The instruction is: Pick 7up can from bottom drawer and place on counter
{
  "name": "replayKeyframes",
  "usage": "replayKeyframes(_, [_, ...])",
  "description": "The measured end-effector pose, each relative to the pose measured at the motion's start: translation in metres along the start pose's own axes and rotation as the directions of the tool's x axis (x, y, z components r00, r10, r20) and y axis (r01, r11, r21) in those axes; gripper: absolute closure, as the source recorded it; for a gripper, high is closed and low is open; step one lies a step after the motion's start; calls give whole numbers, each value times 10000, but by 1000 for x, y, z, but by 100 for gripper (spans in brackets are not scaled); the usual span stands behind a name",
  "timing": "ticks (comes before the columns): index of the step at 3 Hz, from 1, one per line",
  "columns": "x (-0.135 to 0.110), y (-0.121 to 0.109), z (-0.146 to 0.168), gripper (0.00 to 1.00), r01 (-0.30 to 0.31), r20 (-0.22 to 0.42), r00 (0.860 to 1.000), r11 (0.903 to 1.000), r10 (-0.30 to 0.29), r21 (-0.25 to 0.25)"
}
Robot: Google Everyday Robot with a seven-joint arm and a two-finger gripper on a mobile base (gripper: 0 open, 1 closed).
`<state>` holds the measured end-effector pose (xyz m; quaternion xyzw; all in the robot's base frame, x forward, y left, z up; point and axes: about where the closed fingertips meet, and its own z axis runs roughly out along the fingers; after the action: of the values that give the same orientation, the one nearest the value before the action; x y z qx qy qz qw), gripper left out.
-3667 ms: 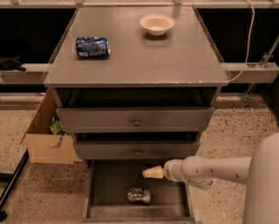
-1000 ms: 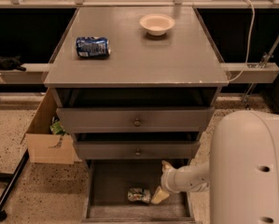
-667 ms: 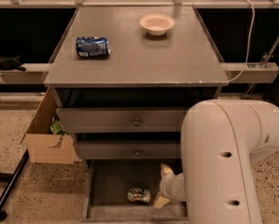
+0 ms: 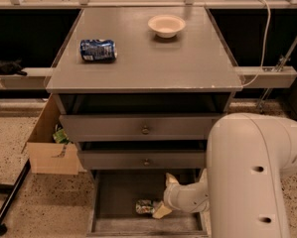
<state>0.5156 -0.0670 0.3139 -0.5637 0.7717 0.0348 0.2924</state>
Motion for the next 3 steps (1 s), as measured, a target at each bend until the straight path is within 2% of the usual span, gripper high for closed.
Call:
replayKeyframes(1, [-13, 17, 12, 0, -398, 567, 9976, 9991, 404, -124])
replayKeyframes(2, [-13, 17, 12, 0, -398, 567, 9976, 9991, 404, -124])
replayKeyframes(3, [-8, 31, 17, 0, -546, 649, 9963, 9982, 561, -242])
